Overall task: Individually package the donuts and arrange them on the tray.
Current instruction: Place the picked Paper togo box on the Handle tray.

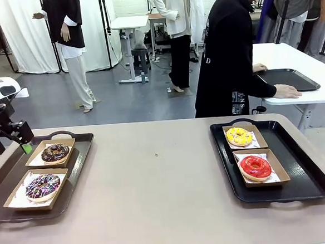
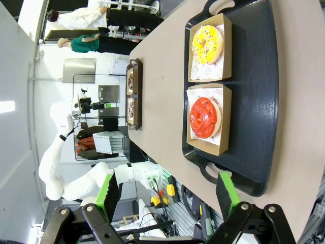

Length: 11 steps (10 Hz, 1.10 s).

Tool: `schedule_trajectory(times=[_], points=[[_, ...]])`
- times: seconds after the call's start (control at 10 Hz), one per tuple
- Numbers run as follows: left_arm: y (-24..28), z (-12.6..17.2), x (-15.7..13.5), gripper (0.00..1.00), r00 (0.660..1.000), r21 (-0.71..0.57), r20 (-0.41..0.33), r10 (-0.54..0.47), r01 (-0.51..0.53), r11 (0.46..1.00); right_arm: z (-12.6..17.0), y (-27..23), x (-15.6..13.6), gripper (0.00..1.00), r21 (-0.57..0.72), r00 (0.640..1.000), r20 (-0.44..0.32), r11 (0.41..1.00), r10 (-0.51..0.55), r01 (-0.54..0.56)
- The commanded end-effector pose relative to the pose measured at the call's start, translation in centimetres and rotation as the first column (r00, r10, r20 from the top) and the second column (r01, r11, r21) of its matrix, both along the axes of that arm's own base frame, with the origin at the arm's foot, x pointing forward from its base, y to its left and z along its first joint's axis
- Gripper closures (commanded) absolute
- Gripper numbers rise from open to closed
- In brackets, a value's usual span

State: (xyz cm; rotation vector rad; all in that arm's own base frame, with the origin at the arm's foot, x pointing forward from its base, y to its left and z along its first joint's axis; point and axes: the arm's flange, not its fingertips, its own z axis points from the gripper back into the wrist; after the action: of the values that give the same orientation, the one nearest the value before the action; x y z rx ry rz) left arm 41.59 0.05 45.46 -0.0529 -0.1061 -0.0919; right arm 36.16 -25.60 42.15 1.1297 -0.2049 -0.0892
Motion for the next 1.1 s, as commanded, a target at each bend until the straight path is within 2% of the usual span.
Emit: schedule_trajectory(times=[0.0,0.2,0.3,0.4,0.5,0.7,0.9,1.0], points=[[5.1,3.4,0.6,0.17,0.998,-0.303,0.029,-0.055,0.061,0.951,0.1,0.1,0.0,0.0,0.002,1.0,0.002,1.0,0.001,-0.001],[10.5,3.4,-1.2,0.17,0.996,-0.567,0.093,-0.011,0.062,0.821,0.1,0.1,0.0,0.0,0.002,1.0,0.002,1.0,0.001,-0.001],[12.9,3.6,-0.3,0.17,0.994,-0.632,0.11,0.006,0.065,0.773,0.1,0.1,0.0,0.0,0.002,1.0,0.002,1.0,0.001,-0.001],[15.2,2.9,-0.7,0.17,0.992,-0.705,0.116,0.04,0.054,0.707,0.1,0.1,0.0,0.0,0.002,1.0,0.002,1.0,0.001,-0.001],[16.7,1.0,-3.1,0.17,0.993,-0.775,0.1,0.055,0.043,0.63,0.1,0.1,0.0,0.0,0.002,1.0,0.002,1.0,0.001,-0.001],[20.3,-0.8,-3.6,0.17,0.999,-0.859,0.041,0.013,0.028,0.511,0.1,0.1,0.0,0.0,0.002,1.0,0.002,1.0,0.001,-0.001],[22.2,-3.6,-5.9,0.17,1.0,-0.911,0.027,0.004,0.023,0.412,0.1,0.1,0.0,0.0,0.002,1.0,0.002,1.0,0.001,-0.001],[22.5,-4.7,-6.3,0.17,1.0,-0.919,0.017,0.005,0.014,0.394,0.1,0.1,0.0,0.0,0.002,1.0,0.002,1.0,0.001,-0.001]])
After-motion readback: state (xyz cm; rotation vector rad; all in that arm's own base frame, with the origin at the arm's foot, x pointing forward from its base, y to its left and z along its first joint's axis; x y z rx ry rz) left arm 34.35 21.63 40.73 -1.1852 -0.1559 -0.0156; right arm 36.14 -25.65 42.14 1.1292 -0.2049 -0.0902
